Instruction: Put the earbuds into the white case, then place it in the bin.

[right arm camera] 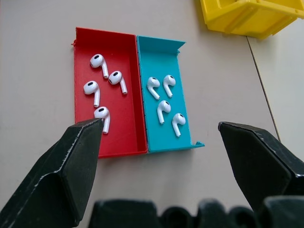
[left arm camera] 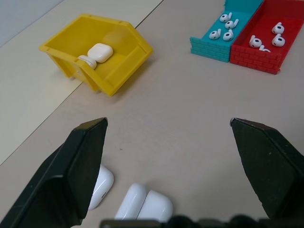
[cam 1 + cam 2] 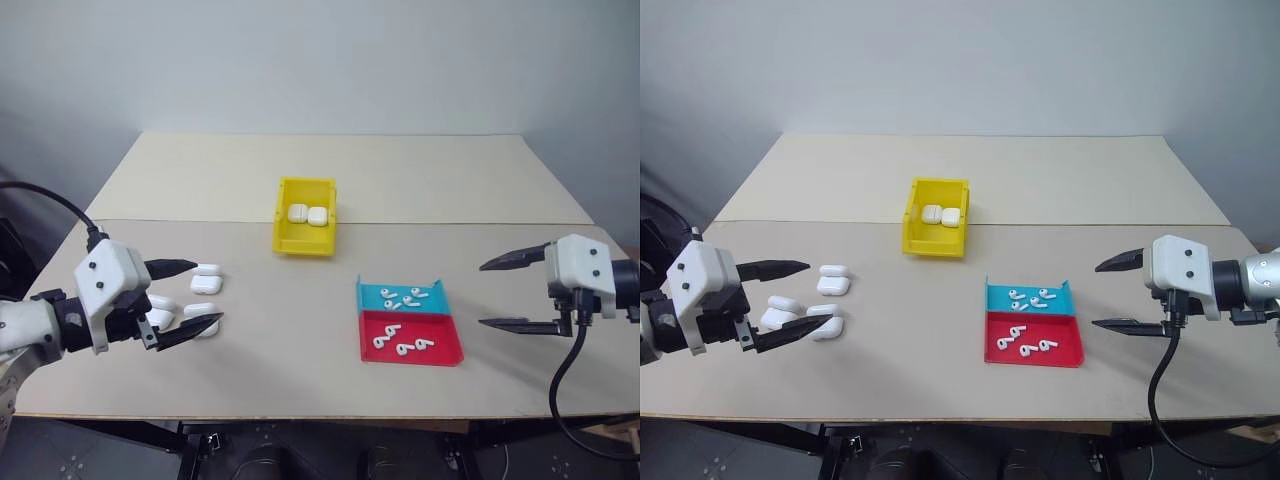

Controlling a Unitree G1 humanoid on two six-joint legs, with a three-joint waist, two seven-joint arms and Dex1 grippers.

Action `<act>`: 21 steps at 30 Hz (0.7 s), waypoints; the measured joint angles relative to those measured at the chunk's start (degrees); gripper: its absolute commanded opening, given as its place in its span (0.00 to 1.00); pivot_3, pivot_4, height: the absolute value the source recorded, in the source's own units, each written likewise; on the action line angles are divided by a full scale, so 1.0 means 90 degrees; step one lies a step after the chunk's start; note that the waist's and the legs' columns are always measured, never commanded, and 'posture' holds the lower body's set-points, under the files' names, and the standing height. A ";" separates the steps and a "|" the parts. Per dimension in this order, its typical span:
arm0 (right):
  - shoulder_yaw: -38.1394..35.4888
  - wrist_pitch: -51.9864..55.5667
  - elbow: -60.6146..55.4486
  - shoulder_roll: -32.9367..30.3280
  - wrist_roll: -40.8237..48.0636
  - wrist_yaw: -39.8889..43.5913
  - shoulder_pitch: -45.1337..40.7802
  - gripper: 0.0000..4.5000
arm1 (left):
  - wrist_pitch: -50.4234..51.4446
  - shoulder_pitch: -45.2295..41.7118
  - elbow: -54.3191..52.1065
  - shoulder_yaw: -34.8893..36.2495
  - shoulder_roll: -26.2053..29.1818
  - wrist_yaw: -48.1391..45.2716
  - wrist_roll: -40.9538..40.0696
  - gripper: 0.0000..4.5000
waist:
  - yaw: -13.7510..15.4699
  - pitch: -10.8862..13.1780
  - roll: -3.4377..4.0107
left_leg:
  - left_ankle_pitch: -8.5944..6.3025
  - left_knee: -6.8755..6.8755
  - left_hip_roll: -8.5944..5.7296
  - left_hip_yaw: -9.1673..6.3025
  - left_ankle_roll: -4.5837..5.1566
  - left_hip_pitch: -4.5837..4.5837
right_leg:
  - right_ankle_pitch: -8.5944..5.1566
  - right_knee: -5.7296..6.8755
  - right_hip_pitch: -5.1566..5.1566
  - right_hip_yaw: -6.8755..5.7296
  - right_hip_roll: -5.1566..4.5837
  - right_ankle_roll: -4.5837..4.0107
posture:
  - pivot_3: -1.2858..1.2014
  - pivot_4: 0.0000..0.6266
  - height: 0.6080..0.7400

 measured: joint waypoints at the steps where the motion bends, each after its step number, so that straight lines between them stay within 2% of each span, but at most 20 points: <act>1: 0.0000 0.0000 0.0000 0.0000 0.0000 -0.0002 0.0000 1.00 | 0.0021 -0.0006 0.0000 0.0000 0.0022 0.0004 -0.0003 1.00 | 0.0000 0.0000 0.0000 | 0.0000 0.0000 0.0000 0.0000 0.0000 0.0000 | 0.0000 0.0000 0.0000 0.0000 0.0000 0.0000 | 0.52 0.24 1.00; 7: 0.0000 0.0000 -0.0014 -0.0002 -0.0001 -0.0023 0.0011 1.00 | 0.0556 -0.0607 -0.0010 -0.0017 -0.0081 0.0839 -0.0234 1.00 | 0.0008 0.0000 0.0000 | 0.0000 0.0000 -0.0001 0.0000 0.0000 0.0001 | 0.0000 0.0000 0.0002 0.0003 0.0000 0.0001 | 0.52 0.24 1.00; 12: -0.0001 0.0000 -0.0011 -0.0028 -0.0003 -0.0021 0.0025 1.00 | 0.1179 -0.0579 -0.0263 -0.0010 -0.0080 0.1418 -0.0300 1.00 | -0.0015 0.0000 0.0000 | 0.0000 -0.0001 -0.0001 0.0004 0.0000 0.0001 | 0.0000 0.0000 -0.0002 0.0009 0.0000 0.0000 | 0.52 0.24 1.00; 16: -0.0002 0.0001 -0.0011 -0.0103 -0.0007 -0.0012 0.0103 1.00 | 0.1862 -0.0342 -0.0902 -0.0011 -0.0055 0.1951 -0.0303 1.00 | -0.0006 0.0000 -0.0001 | 0.0000 -0.0001 -0.0001 0.0004 0.0000 0.0004 | 0.0000 0.0002 -0.0001 0.0011 0.0000 0.0000 | 0.52 0.24 1.00; 19: 0.0008 0.0001 -0.0003 -0.0114 -0.0057 -0.0014 0.0128 1.00 | 0.3079 -0.0447 -0.1304 0.0094 0.0051 0.2491 -0.0577 1.00 | -0.0005 0.0000 -0.0001 | 0.0000 -0.0001 -0.0001 0.0002 -0.0001 0.0009 | 0.0000 0.0007 0.0000 0.0013 0.0001 0.0001 | 0.52 0.24 1.00; 21: 0.0019 0.0014 -0.0021 -0.0132 -0.0057 -0.0013 0.0130 1.00 | 0.4463 -0.0990 -0.1424 0.0144 0.0169 0.2878 -0.0777 1.00 | -0.0003 0.0001 -0.0002 | 0.0002 -0.0001 -0.0001 -0.0003 -0.0003 0.0010 | -0.0001 0.0007 0.0002 0.0010 0.0003 0.0002 | 0.52 0.24 1.00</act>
